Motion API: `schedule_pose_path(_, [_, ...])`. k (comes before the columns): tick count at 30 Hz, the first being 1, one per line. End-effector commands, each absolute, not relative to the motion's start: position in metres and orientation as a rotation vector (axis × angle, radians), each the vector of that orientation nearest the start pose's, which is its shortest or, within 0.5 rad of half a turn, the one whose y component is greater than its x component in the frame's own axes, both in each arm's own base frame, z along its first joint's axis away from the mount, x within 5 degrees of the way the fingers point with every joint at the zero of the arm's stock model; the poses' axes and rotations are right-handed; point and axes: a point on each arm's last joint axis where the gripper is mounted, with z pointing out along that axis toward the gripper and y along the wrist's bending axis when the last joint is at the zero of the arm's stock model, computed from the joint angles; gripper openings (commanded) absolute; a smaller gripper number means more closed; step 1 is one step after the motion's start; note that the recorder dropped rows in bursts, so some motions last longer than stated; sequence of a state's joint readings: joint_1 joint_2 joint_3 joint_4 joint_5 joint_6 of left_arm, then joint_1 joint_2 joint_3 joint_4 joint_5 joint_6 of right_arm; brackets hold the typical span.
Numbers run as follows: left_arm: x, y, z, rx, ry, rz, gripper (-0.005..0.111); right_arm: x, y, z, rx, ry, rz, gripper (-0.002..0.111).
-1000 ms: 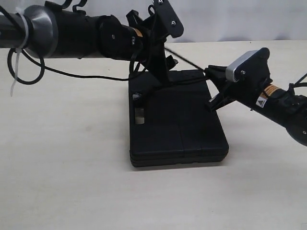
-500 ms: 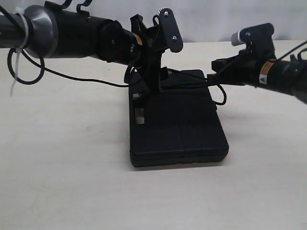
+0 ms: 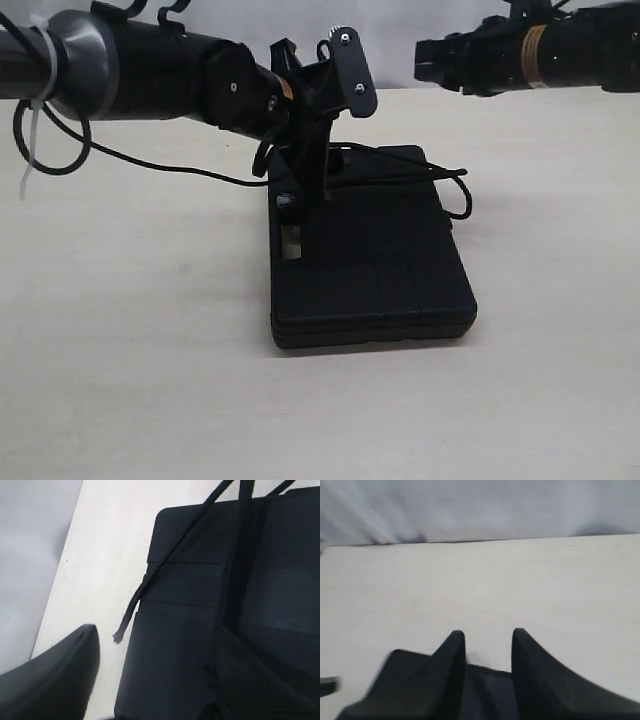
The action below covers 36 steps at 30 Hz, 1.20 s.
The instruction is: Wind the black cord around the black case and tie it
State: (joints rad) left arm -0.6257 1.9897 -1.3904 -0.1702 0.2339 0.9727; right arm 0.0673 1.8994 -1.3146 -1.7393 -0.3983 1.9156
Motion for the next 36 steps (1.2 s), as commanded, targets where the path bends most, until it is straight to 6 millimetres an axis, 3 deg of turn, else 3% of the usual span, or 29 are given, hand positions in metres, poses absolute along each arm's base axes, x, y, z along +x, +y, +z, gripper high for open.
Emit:
schedule_pose_path(1, [0.369,-0.257,0.205,1.448,1.745,0.049,0.063,0.432,0.037,0.222,-0.005,2.126,0.233,0.031])
schedule_pose_path(8, [0.397,-0.220,0.212,1.053,1.914,-0.025,0.063,0.430,0.009,0.224,-0.009,2.077,-0.261,0.031])
schedule_pose_path(12, [0.409,-0.198,0.213,0.899,1.988,-0.052,0.063,0.425,-0.007,0.227,0.034,2.185,-0.561,0.031])
schedule_pose_path(15, [0.412,-0.189,0.212,0.867,2.013,-0.051,0.063,0.428,-0.006,0.230,0.040,2.422,-0.490,0.031])
schedule_pose_path(18, [0.411,-0.189,0.210,0.887,2.034,-0.051,0.063,0.433,0.007,0.242,-0.047,2.660,-0.189,0.031])
schedule_pose_path(21, [0.410,-0.189,0.208,0.900,2.052,-0.053,0.063,0.438,0.027,0.269,-0.242,2.680,0.054,0.031])
schedule_pose_path(24, [0.409,-0.189,0.207,0.927,2.054,-0.045,0.063,0.437,0.052,0.287,-0.367,2.647,0.147,0.032])
schedule_pose_path(29, [0.409,-0.188,0.207,0.932,2.059,-0.045,0.063,0.438,0.094,0.265,-0.548,2.676,0.006,0.042])
schedule_pose_path(32, [0.409,-0.188,0.207,0.932,2.059,-0.045,0.063,0.443,0.102,0.242,-0.542,2.725,-0.091,0.043])
schedule_pose_path(36, [0.409,-0.188,0.207,0.932,2.059,-0.045,0.063,0.450,0.107,0.218,-0.583,2.808,-0.083,0.043])
